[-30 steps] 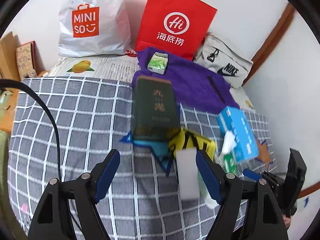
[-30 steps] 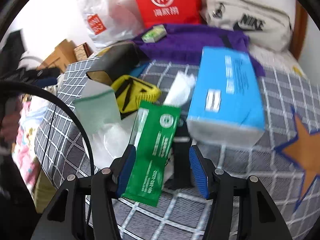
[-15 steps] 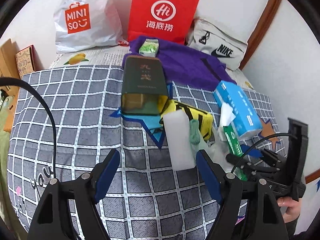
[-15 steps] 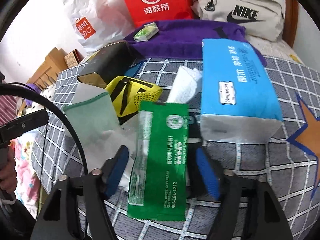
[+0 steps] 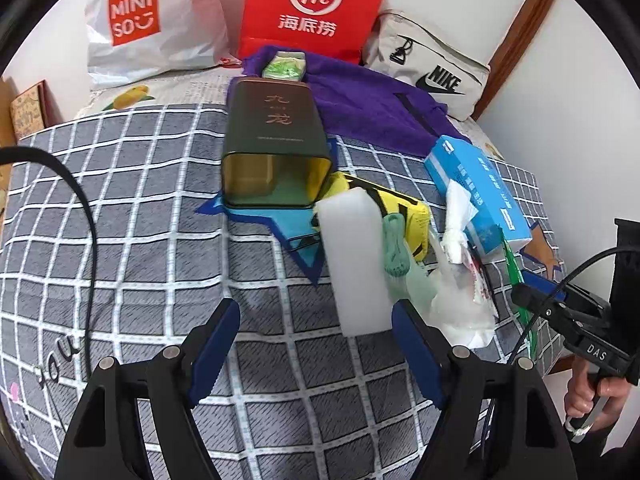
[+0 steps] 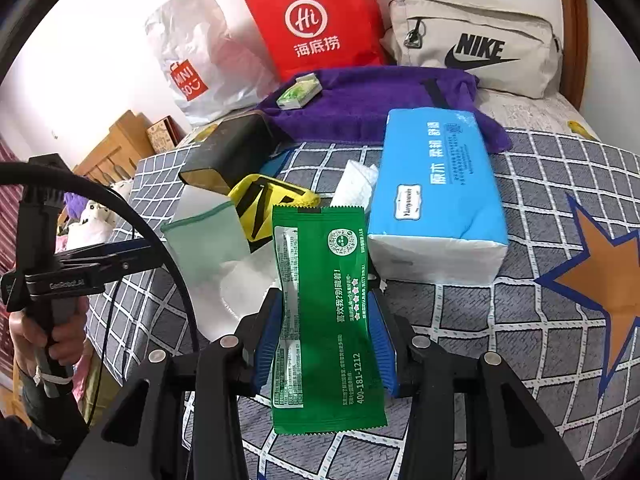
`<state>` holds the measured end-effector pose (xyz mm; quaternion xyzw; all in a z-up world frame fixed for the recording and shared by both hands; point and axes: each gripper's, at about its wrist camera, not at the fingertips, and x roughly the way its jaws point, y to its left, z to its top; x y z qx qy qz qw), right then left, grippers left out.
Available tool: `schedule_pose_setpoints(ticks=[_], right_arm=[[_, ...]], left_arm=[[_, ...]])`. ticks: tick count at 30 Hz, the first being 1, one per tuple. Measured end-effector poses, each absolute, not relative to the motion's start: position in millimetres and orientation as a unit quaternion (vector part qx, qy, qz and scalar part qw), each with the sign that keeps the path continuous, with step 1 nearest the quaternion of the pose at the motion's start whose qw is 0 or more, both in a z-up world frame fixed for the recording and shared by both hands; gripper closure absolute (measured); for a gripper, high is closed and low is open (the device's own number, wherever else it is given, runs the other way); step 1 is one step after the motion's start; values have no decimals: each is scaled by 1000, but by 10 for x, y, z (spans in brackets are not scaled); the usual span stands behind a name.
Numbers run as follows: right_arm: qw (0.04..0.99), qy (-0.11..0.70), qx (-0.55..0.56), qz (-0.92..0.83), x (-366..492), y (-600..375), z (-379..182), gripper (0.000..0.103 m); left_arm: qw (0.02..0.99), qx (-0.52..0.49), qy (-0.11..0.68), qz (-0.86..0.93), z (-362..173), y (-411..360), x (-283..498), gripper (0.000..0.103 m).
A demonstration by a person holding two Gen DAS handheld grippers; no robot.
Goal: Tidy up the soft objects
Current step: 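Grasp the green sachet with the right gripper while the left gripper grasps the white sponge block, then carry the green sachet and white sponge block over the purple towel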
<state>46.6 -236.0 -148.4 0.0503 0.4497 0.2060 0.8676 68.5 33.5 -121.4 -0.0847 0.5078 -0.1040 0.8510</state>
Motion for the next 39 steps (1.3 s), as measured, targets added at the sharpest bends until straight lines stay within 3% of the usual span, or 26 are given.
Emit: schedule_pose_setpoints(ticks=[6,8,10,12,14,25,32,35,36,39], right_arm=[[863,452,48,219,435,-2341,-1497,60],[863,453,48,220,428,-2352,-1503,60],[863,454,49,219,423,-2377,-1506,60],[863,454,51,216,420,-2408,-1504,60],[864,454,53,213,412,-2424,-1500,60],[865,449,45,221,362,-2365,-1435,60],[862,453,40,226,333,-2308,-1440,60],[861,453,38,228,326,-2288,-1435,60],[861,453,36,228,323,-2285,-1432,60],[861,452,39,229,325,-2293,-1429,60]], left_arm=[[834,-110,518,-152,-1320,174,906,26],[830,-112,521,-162,-1364,123,938,36],[827,-115,525,-166,-1398,93,947,56],[824,-121,525,-175,-1393,89,933,68],[826,-120,520,-179,-1341,100,900,70],[863,-67,482,-137,-897,426,625,69],[851,-37,518,-75,-1199,704,551,69],[849,-32,522,-73,-1280,747,519,56],[848,-23,525,-64,-1308,752,509,46],[851,11,523,-43,-1334,755,448,45]])
